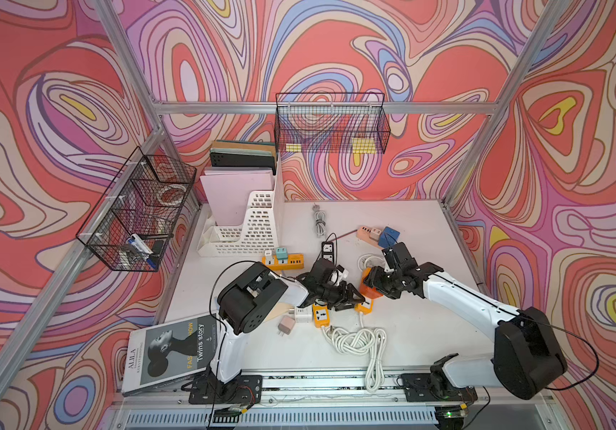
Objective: Pull the plug off the socket
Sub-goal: Remove the plug from the socket.
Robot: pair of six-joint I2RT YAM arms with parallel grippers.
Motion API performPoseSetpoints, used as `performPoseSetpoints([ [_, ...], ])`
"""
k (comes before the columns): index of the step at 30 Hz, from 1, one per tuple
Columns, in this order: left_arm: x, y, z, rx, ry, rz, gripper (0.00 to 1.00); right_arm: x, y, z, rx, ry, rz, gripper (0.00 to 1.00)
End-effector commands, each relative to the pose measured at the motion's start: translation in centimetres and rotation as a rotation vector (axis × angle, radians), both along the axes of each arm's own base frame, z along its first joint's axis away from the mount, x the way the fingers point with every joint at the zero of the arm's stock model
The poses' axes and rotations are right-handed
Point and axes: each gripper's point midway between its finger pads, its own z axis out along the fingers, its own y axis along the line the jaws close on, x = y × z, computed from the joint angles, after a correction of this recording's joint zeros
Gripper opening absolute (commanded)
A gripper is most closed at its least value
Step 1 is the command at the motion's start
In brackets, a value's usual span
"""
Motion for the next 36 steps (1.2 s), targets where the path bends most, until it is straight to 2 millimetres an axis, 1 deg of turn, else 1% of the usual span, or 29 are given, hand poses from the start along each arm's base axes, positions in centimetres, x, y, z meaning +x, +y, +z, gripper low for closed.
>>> performPoseSetpoints([
  [1, 0.6, -0.4, 1.1, -0.091, -0.035, 0.016, 0.73, 0.8, 3.4, 4.3, 0.213, -0.160, 0.119, 0.40],
  [2, 0.5, -0.7, 1.4, -0.115, -0.027, 0.007, 0.99, 0.6, 3.6, 4.3, 0.238, -0.169, 0.126, 0.40],
  [4, 0.5, -1.2, 1.9, -0.159, -0.020, 0.001, 0.99, 0.4, 3.8, 4.1, 0.265, -0.174, 0.125, 0.40],
  [6, 0.4, -1.3, 1.9, -0.163, -0.011, 0.003, 0.98, 0.3, 3.8, 3.6, 0.272, -0.163, 0.119, 0.40],
  [9, 0.0, -1.3, 1.1, -0.134, 0.008, 0.005, 0.96, 0.2, 3.5, 3.5, 0.257, -0.160, 0.102, 0.39],
  [10, -0.1, -1.1, 0.7, -0.114, 0.017, 0.012, 0.99, 0.3, 3.3, 3.7, 0.248, -0.163, 0.094, 0.39],
  [13, -0.5, -0.3, -0.5, -0.050, 0.035, 0.026, 0.99, 0.3, 2.9, 4.4, 0.241, -0.181, 0.088, 0.40],
  [14, -0.5, -0.1, -0.6, -0.040, 0.038, 0.028, 0.99, 0.3, 2.8, 4.4, 0.242, -0.183, 0.088, 0.40],
  [17, -0.4, -0.3, -0.6, -0.054, 0.049, 0.032, 0.99, -0.1, 2.8, 4.2, 0.247, -0.176, 0.093, 0.40],
  [18, -0.2, -0.3, -0.7, -0.051, 0.050, 0.039, 0.97, -0.2, 2.8, 4.0, 0.249, -0.175, 0.091, 0.40],
  [19, 0.0, -0.3, -0.7, -0.047, 0.042, 0.046, 0.92, -0.3, 2.8, 3.9, 0.252, -0.173, 0.089, 0.40],
  [21, 0.1, -0.1, -0.9, -0.020, 0.032, 0.048, 0.81, -0.5, 2.6, 3.8, 0.254, -0.174, 0.082, 0.40],
  [25, 0.6, -0.5, -0.4, -0.028, 0.013, 0.049, 0.42, -0.8, 2.5, 3.4, 0.244, -0.159, 0.088, 0.40],
  [28, 0.9, -1.0, 0.0, -0.056, 0.015, 0.044, 0.24, -0.7, 2.8, 3.2, 0.251, -0.147, 0.099, 0.40],
  [30, 1.2, -1.4, 0.3, -0.073, 0.020, 0.051, 0.22, -0.7, 3.0, 3.3, 0.257, -0.139, 0.104, 0.40],
  [32, 1.5, -1.3, -0.1, -0.057, 0.036, 0.076, 0.18, -0.7, 2.9, 3.5, 0.255, -0.132, 0.093, 0.40],
  [34, 1.7, -0.7, -1.0, -0.011, 0.061, 0.106, 0.15, -0.9, 2.6, 3.9, 0.246, -0.123, 0.077, 0.39],
  [36, 1.7, 0.3, -2.4, 0.055, 0.099, 0.134, 0.13, -1.4, 1.8, 4.4, 0.208, -0.110, 0.055, 0.39],
])
